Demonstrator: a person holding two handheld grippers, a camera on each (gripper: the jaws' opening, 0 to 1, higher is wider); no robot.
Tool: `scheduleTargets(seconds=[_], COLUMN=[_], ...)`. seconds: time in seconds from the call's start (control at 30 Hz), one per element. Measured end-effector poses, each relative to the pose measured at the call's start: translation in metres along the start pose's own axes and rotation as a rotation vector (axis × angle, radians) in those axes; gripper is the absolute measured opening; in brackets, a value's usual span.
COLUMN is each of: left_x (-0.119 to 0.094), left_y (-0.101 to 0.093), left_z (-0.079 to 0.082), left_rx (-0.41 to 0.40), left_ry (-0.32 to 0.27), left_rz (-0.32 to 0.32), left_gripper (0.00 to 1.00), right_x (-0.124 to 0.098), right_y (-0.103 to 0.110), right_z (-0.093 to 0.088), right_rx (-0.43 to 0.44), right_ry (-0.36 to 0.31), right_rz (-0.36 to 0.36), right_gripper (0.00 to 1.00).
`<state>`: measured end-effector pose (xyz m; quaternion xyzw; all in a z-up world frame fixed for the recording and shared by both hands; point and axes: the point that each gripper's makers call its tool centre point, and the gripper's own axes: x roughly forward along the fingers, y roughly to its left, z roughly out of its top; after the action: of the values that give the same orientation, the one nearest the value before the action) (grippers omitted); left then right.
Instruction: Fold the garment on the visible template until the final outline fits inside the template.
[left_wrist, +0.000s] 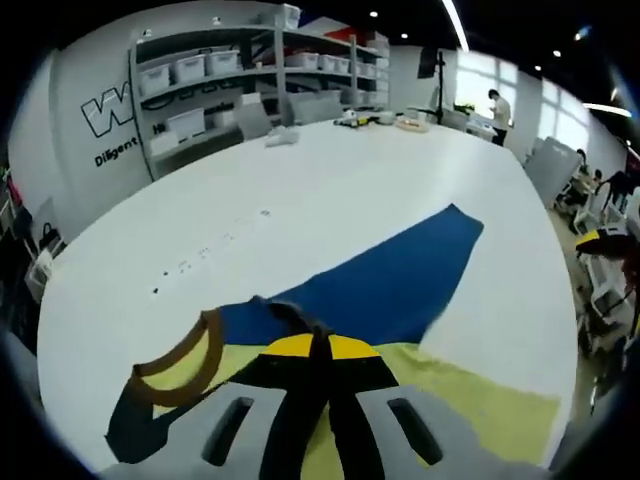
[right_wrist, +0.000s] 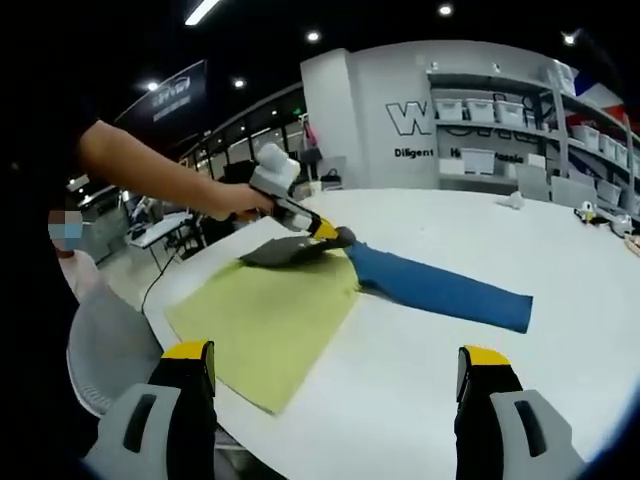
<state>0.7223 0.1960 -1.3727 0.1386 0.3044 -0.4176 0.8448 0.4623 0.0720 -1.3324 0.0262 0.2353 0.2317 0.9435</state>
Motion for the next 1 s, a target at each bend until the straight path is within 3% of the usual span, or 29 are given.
scheduleTargets(seconds=[0.07,0.17,0.23,0.3,0.47,0.57,0.7,0.8,0.87,1.0], left_x=[0.002,0.002,0.000,0.000,-0.003,-0.008,-0.016,-0.022,-0.028,-0.040], left_y=[-0.004,-0.011,-0.010,-0.010,-0.015,-0.017,-0.013,-0.011,-0.012,-0.013], left_z=[-0.002,-0.003,-0.010,-0.016,-0.038,-0.046,-0.038,-0.031,-0.026,-0.019], left_rx=[-0.025,0.053,0.118,0.133,0.125,0.191,0.140,0.151,0.161,0.151], left_ry=[-0.002,-0.004,0.030,0.041,0.087,0.110,0.073,0.052,0.032,-0.006], left_rz=[-0.022,-0.054,-0.052,-0.056,-0.096,-0.098,-0.076,-0.073,-0.076,-0.071], left_gripper=[0.08,0.21,0.29,0.36,0.40,0.43,0.53,0.53,0.51,0.68], right_x=[-0.003,-0.006,-0.007,-0.006,-0.002,0.001,0.004,0.006,0.007,0.013], right_y=[-0.001,-0.003,-0.004,-0.004,0.000,-0.002,-0.005,-0.008,-0.008,-0.022], right_z=[-0.003,-0.006,-0.008,-0.008,-0.003,-0.001,0.004,0.011,0.017,0.015], right_rx=[0.009,0.016,0.021,0.024,0.017,0.018,0.026,0.012,-0.004,-0.099], right_ry=[0.001,0.006,0.013,0.010,0.006,0.007,-0.001,-0.015,-0.039,0.002], right_rz=[-0.007,-0.017,-0.022,-0.023,-0.016,-0.014,-0.008,-0.002,0.018,0.004], right_gripper=[1.00,1.00,1.00,1.00,1.00,1.00,1.00,0.99,0.94,0.80])
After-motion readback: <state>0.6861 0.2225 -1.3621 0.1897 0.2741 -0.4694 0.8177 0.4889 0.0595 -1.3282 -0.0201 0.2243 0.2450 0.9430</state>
